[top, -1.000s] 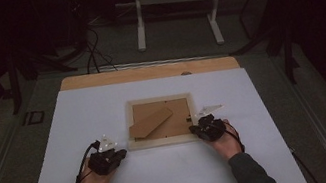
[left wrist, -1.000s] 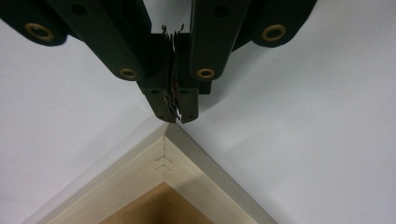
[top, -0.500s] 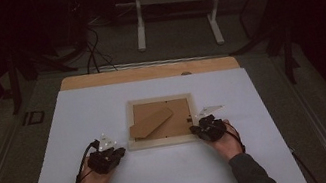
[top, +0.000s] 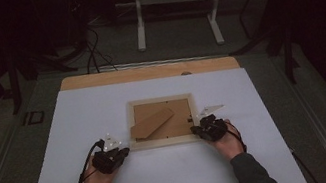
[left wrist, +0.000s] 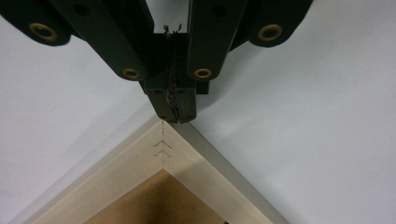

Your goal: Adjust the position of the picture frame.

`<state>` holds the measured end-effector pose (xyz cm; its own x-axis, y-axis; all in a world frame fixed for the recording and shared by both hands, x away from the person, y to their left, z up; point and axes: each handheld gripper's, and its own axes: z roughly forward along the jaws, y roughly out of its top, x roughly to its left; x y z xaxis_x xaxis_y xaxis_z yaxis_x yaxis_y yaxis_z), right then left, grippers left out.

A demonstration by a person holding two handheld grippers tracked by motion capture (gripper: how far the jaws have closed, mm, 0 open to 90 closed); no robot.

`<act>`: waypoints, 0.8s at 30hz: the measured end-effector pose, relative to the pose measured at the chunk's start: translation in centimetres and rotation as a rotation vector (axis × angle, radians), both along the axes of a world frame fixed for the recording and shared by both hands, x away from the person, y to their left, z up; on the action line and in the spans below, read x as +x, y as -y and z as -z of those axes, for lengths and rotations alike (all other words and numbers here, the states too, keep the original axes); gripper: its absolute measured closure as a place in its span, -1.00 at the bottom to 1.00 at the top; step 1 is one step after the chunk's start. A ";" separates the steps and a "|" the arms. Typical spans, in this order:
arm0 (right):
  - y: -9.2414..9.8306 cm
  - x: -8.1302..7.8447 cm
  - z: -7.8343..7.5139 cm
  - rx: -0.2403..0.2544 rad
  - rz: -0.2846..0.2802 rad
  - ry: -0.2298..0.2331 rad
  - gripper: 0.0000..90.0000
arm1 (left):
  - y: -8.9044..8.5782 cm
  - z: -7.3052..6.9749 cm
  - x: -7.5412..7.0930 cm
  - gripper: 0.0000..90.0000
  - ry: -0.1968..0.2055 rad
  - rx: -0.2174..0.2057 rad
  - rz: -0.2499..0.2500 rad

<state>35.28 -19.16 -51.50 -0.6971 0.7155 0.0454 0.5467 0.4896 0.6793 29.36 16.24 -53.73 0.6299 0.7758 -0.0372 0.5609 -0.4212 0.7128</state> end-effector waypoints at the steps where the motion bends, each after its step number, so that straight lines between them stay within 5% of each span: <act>1: 0.1 0.0 0.0 -0.001 0.000 -0.003 1.00 | 0.0 0.0 0.0 1.00 -0.002 -0.005 0.005; 21: 1.4 -0.4 0.2 0.055 0.013 -0.018 1.00 | 0.6 -0.1 -0.3 0.99 -0.011 -0.006 0.030; 24: 2.0 -0.8 0.5 0.109 0.022 -0.006 0.94 | 0.6 -0.1 -0.3 0.94 -0.008 -0.003 0.030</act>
<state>34.48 -21.13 -52.01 -0.6806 0.7214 0.1280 0.5608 0.4006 0.7246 29.03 15.65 -53.66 0.6523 0.7566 -0.0445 0.5540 -0.4359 0.7093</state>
